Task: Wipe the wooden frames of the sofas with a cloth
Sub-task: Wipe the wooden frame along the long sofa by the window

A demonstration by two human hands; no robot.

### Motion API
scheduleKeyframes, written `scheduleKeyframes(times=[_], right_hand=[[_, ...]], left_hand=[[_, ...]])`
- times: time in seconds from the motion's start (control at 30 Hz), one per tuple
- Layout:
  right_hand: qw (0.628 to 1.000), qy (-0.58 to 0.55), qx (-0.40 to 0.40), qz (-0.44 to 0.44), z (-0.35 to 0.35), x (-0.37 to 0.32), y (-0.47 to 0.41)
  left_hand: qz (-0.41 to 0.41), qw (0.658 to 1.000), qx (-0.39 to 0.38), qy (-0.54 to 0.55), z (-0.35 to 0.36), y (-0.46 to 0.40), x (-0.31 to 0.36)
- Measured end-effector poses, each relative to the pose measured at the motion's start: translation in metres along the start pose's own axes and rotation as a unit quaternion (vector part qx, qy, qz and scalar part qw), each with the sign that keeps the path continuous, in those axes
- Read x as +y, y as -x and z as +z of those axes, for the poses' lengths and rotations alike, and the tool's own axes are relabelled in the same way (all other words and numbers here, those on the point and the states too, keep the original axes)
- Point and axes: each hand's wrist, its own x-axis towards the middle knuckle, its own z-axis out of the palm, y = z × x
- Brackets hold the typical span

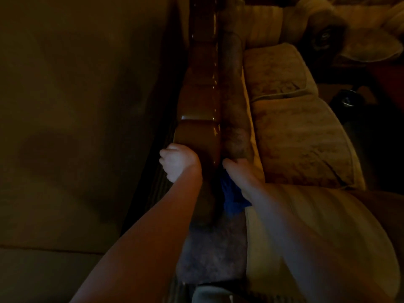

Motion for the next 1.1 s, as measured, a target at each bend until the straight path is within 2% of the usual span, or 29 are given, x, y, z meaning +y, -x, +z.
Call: scheduleKeyframes(times=[0.07,0.13,0.2,0.27,0.37,0.4,0.47,0.53,0.63,0.7,0.8,0.87,0.97,1.03,1.1], right_hand=[[0.994,-0.102,0.05,0.0,-0.001,-0.032,0.006],[0.977,-0.19,0.076,-0.056,0.01,-0.077,0.012],[0.962,-0.23,0.045,-0.137,0.033,-0.125,0.013],[0.948,-0.26,-0.002,-0.182,0.057,-0.166,0.012],[0.931,-0.3,-0.035,-0.205,0.08,-0.199,0.007],[0.928,-0.303,-0.031,-0.214,0.085,-0.204,0.005],[0.928,-0.289,-0.017,-0.233,0.092,-0.211,0.001],[0.931,-0.263,-0.001,-0.252,0.098,-0.213,-0.003],[0.933,-0.246,0.052,-0.259,0.104,-0.219,-0.012],[0.931,-0.244,0.108,-0.249,0.106,-0.222,-0.021],[0.922,-0.254,0.193,-0.222,0.106,-0.223,-0.038],[0.926,-0.207,0.248,-0.197,0.11,-0.218,-0.049],[0.908,-0.138,0.333,-0.215,0.124,-0.208,-0.059],[0.901,-0.117,0.341,-0.241,0.133,-0.206,-0.059],[0.925,-0.075,0.288,-0.238,0.141,-0.209,-0.062]], left_hand=[[-0.042,0.995,-0.06,0.07,-0.012,-0.007,0.007],[-0.029,0.987,-0.13,0.089,-0.029,-0.02,0.016],[0.036,0.979,-0.18,0.083,-0.047,-0.031,0.03],[0.106,0.96,-0.23,0.119,-0.068,-0.03,0.047],[0.22,0.898,-0.341,0.17,-0.096,-0.028,0.075],[0.242,0.879,-0.379,0.156,-0.103,-0.029,0.083],[0.285,0.865,-0.408,0.07,-0.111,-0.04,0.097],[0.338,0.856,-0.389,-0.033,-0.112,-0.058,0.107],[0.392,0.831,-0.389,-0.063,-0.112,-0.086,0.121],[0.374,0.845,-0.379,-0.046,-0.111,-0.104,0.135],[0.257,0.878,-0.403,0.033,-0.11,-0.123,0.167],[0.177,0.88,-0.433,0.081,-0.105,-0.132,0.193],[0.129,0.873,-0.457,0.113,-0.094,-0.139,0.224],[0.115,0.867,-0.47,0.119,-0.088,-0.139,0.239],[0.109,0.859,-0.49,0.105,-0.075,-0.138,0.247]])
